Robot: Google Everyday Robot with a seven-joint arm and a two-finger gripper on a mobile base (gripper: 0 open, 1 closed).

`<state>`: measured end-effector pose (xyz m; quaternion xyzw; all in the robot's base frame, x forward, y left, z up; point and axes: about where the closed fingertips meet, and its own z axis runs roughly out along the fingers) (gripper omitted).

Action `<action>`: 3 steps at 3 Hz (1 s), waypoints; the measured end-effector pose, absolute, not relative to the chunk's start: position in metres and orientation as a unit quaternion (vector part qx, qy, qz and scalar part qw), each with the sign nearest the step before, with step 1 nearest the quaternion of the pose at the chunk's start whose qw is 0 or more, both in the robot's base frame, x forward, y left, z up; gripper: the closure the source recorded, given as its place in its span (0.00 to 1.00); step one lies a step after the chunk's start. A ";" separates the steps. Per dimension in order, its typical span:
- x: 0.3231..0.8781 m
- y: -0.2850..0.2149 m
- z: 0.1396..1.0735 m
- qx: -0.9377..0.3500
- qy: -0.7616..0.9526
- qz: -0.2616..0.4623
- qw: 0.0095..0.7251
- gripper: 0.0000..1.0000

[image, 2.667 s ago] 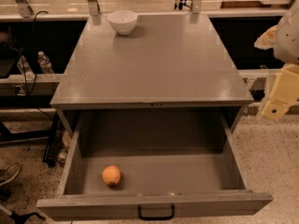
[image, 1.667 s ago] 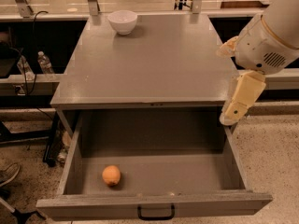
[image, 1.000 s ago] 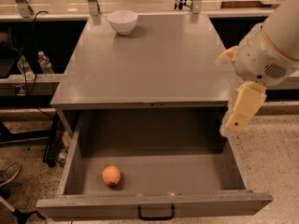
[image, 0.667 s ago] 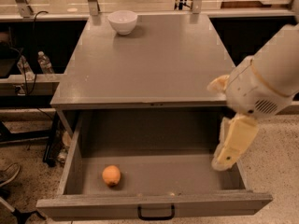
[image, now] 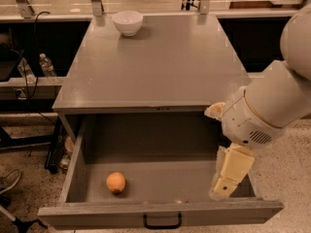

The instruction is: Pick orange from top drawer and place on counter

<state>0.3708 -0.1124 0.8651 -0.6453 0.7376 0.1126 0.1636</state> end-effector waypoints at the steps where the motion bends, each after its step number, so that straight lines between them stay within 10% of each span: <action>1: 0.374 -0.100 0.840 -0.649 0.731 0.134 0.164 0.00; 3: 0.400 -0.050 0.767 -0.642 0.720 0.189 0.186 0.00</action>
Offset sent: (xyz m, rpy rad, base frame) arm 0.0279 0.0668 -0.1193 0.1518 0.0951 0.0698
